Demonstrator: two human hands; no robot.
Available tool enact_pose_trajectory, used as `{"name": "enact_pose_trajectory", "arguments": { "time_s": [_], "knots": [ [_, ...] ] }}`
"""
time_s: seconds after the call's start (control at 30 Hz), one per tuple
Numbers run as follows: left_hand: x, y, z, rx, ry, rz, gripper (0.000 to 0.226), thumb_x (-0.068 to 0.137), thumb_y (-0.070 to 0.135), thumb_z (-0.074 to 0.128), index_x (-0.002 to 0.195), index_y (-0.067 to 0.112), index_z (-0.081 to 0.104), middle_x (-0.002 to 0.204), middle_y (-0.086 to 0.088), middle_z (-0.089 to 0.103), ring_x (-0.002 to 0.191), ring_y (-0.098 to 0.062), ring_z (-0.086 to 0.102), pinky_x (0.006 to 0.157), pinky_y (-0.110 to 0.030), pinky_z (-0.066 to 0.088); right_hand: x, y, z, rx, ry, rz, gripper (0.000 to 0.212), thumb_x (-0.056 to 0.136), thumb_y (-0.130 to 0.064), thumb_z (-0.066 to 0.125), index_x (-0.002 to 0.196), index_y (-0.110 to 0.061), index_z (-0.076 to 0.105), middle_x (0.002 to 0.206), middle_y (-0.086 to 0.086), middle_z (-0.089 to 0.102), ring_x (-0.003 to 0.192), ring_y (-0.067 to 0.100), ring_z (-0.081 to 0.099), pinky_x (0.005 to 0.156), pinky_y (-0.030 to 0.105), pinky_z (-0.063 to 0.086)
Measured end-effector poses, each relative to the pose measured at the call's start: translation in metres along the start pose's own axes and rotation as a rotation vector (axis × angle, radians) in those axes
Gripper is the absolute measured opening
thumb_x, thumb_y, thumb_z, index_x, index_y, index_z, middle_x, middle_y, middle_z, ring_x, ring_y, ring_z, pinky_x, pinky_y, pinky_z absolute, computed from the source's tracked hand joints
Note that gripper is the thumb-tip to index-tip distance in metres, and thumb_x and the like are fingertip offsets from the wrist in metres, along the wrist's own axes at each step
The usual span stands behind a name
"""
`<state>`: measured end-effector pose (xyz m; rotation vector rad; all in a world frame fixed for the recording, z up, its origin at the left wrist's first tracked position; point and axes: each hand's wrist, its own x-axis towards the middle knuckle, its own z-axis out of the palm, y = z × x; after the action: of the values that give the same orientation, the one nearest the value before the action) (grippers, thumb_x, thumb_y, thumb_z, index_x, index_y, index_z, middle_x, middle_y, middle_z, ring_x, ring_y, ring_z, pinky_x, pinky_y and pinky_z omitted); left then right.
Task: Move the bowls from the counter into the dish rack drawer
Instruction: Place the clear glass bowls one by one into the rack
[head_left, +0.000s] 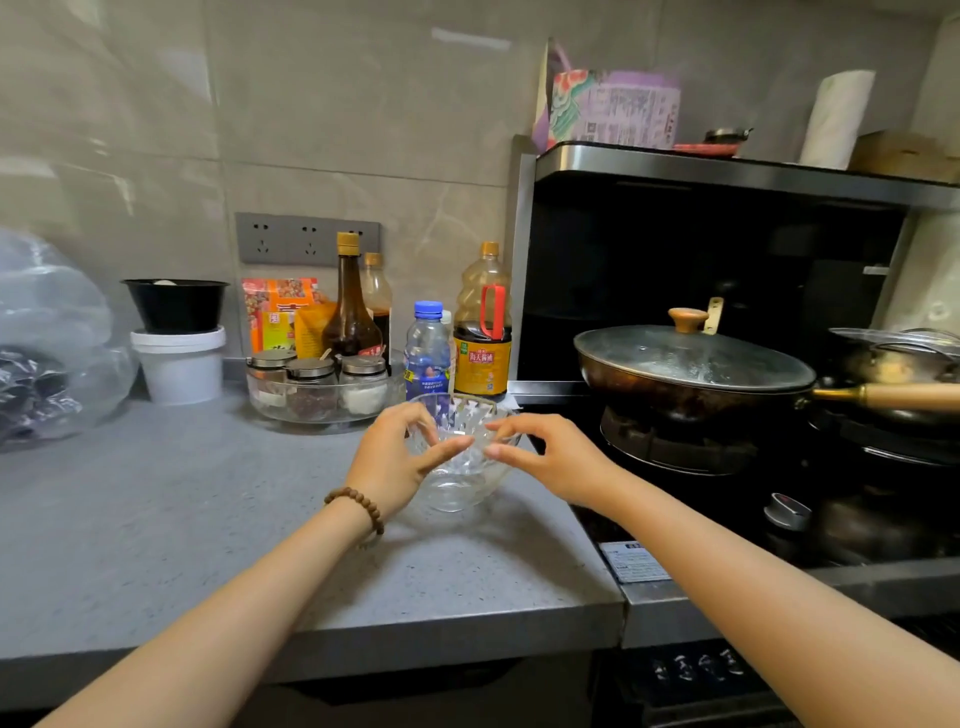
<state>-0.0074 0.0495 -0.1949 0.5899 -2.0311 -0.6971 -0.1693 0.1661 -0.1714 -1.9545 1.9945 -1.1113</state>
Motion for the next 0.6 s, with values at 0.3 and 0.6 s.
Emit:
{"name": "enact_pose_trajectory", "arguments": {
  "time_s": [0.3, 0.6],
  "knots": [
    [0.001, 0.074, 0.053, -0.259, -0.194, 0.045, 0.035, 0.07, 0.046, 0.065, 0.065, 0.017, 0.048, 0.063, 0.009, 0.053, 0.065, 0.0, 0.054, 0.079, -0.021, 0.043, -0.065, 0.003, -0.084, -0.093, 0.012, 0.013, 0.03, 0.072, -0.061, 0.055, 0.084, -0.039, 0.071, 0.107, -0.027, 0.066, 0.101, -0.017, 0.054, 0.087, 0.013, 0.035],
    [-0.019, 0.143, 0.16, -0.49, -0.519, -0.059, 0.038, 0.069, 0.057, 0.064, 0.063, 0.023, 0.051, 0.068, 0.023, 0.068, 0.086, 0.004, 0.062, 0.088, -0.029, 0.049, -0.169, 0.039, -0.165, -0.071, 0.017, 0.168, 0.029, 0.073, -0.059, 0.059, 0.081, -0.035, 0.074, 0.086, -0.017, 0.073, 0.085, -0.008, 0.066, 0.076, 0.017, 0.046]
  ]
}}
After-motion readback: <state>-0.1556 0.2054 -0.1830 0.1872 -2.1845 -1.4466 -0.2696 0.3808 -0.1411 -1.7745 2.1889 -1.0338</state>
